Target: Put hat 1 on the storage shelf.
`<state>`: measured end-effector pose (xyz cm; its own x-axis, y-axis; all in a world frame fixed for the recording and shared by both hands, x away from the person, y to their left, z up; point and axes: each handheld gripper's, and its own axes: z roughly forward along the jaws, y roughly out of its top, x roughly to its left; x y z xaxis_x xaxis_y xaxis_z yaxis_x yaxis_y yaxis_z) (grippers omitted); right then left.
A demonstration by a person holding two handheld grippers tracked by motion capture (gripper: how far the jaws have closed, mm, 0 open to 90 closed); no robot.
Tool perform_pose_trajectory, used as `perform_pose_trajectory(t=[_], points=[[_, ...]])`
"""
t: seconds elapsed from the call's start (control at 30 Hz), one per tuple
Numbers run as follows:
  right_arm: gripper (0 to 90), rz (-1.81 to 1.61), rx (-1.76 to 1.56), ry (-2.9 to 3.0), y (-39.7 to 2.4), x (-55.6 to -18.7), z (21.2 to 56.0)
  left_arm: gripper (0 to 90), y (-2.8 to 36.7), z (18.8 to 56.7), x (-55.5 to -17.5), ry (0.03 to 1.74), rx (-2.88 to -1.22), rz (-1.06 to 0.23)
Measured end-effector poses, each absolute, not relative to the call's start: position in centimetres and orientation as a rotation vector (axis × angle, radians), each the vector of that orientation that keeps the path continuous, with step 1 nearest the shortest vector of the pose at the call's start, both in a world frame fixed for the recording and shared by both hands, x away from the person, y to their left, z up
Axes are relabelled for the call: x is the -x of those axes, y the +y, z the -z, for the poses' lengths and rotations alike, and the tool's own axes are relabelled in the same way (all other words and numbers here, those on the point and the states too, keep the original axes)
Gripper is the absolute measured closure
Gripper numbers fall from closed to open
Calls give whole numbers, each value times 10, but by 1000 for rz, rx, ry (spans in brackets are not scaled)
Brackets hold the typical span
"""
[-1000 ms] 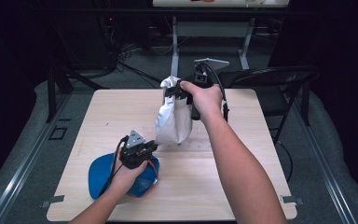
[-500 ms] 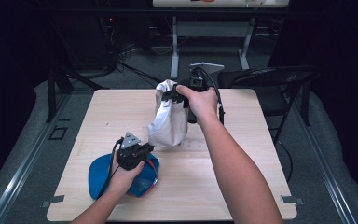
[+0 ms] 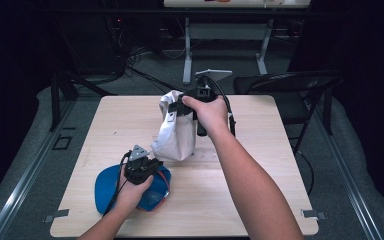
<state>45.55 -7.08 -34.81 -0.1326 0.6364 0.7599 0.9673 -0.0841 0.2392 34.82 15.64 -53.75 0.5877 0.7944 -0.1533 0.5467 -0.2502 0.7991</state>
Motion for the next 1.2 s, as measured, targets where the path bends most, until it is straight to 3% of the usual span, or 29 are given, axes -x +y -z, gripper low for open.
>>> perform_pose_trajectory(t=[0.2, 0.63, 1.0, 1.2], points=[[659, 1144, 1718, -1783, -77, -452, 342, 855, 161, 538, -355, 1118, -1936, -259], [638, 1176, 1758, -1847, -103, -443, 335, 847, 159, 544, -355, 1093, -2012, -307], [626, 1216, 1748, -1985, -122, -420, 330, 610, 175, 532, -333, 1075, -1916, -321], [631, 1262, 1734, -2038, -138, -400, 333, 549, 195, 525, -316, 1083, -1924, -371]])
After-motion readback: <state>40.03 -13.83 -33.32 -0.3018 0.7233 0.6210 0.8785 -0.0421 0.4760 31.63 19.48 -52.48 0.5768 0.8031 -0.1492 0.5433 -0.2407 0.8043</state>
